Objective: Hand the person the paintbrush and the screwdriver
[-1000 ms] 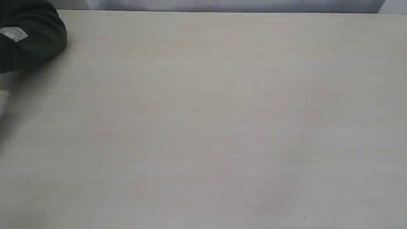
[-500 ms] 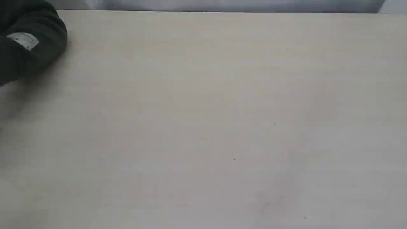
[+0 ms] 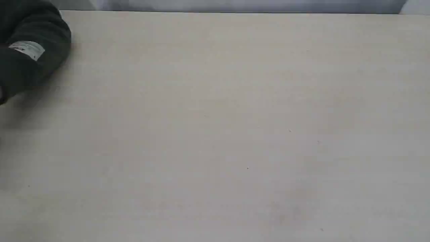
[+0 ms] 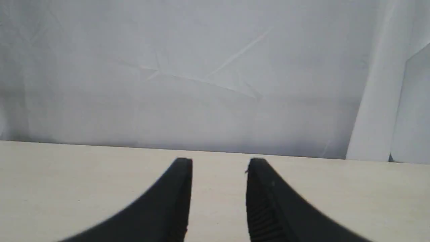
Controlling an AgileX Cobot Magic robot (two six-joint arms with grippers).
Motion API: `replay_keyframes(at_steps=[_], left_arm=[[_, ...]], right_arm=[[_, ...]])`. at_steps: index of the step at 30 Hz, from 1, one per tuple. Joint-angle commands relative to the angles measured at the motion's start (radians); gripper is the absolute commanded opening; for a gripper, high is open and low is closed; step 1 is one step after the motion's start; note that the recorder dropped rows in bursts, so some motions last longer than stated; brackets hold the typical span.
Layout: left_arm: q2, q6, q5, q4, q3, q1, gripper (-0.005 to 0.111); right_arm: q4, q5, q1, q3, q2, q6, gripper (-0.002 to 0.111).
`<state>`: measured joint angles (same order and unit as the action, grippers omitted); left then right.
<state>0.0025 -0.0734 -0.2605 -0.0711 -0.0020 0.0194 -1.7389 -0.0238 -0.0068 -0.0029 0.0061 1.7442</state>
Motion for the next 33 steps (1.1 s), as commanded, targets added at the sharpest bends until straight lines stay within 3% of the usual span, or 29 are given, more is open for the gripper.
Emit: replay_keyframes(at_steps=[1, 17, 33], left_arm=[[-0.002, -0.002, 0.01, 0.005, 0.002, -0.008, 0.0], [-0.002, -0.002, 0.01, 0.005, 0.002, -0.008, 0.0], [-0.002, -0.002, 0.011, 0.0, 0.002, -0.008, 0.0]], right_arm=[[0.032, 0.033, -0.005, 0.003, -0.006, -0.043, 0.03], [0.557, 0.085, -0.005, 0.003, -0.006, -0.616, 0.03], [0.557, 0.089, -0.005, 0.003, -0.006, -0.607, 0.03]])
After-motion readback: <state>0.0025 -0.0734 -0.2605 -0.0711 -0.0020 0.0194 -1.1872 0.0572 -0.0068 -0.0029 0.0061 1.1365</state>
